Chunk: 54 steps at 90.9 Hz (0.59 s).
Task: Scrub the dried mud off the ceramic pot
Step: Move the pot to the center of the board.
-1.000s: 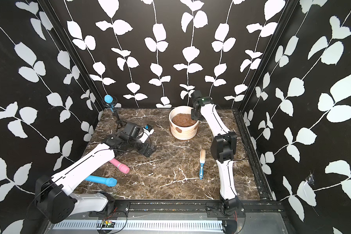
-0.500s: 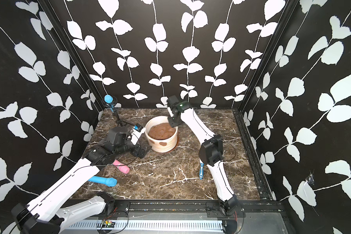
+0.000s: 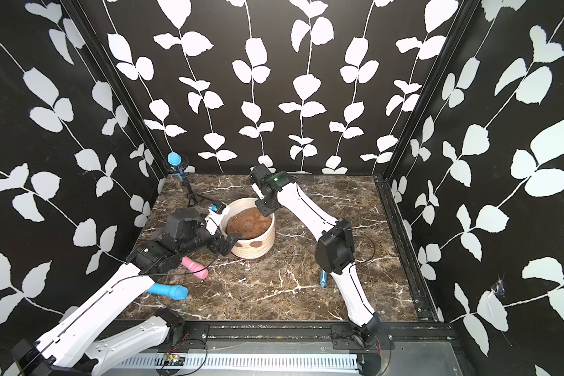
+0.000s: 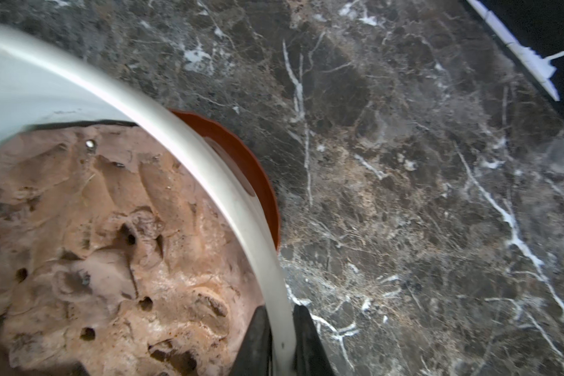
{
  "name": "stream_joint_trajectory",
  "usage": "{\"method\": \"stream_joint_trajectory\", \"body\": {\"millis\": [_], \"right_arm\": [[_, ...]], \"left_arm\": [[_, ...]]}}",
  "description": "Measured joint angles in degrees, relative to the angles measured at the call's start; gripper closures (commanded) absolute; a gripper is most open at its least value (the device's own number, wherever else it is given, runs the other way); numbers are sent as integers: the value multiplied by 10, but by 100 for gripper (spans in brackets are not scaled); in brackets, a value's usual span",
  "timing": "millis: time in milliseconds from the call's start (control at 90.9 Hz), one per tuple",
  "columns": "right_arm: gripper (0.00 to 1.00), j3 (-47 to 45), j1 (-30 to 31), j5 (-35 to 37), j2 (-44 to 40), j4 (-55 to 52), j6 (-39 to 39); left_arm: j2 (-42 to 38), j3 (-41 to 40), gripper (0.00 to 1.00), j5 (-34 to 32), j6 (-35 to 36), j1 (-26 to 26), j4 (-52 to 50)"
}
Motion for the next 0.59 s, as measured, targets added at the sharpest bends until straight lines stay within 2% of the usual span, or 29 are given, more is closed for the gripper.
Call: {"method": "stream_joint_trajectory", "body": {"millis": [209,231,308,418,594], "right_arm": [[84,-46,-24,10,-32,-2,3],[81,-47,-28,10,-34,-5,3],[62,-48,-43,24,-35,-12,8],[51,-24,-70,42,-36,-43,46],[39,-8,-90,55,-50,-85,109]], "left_arm": [[0,0,2,0,2,0,0],[0,0,2,0,2,0,0],[1,0,1,0,2,0,0],[5,0,2,0,2,0,0],[18,0,2,1,2,0,0]]}}
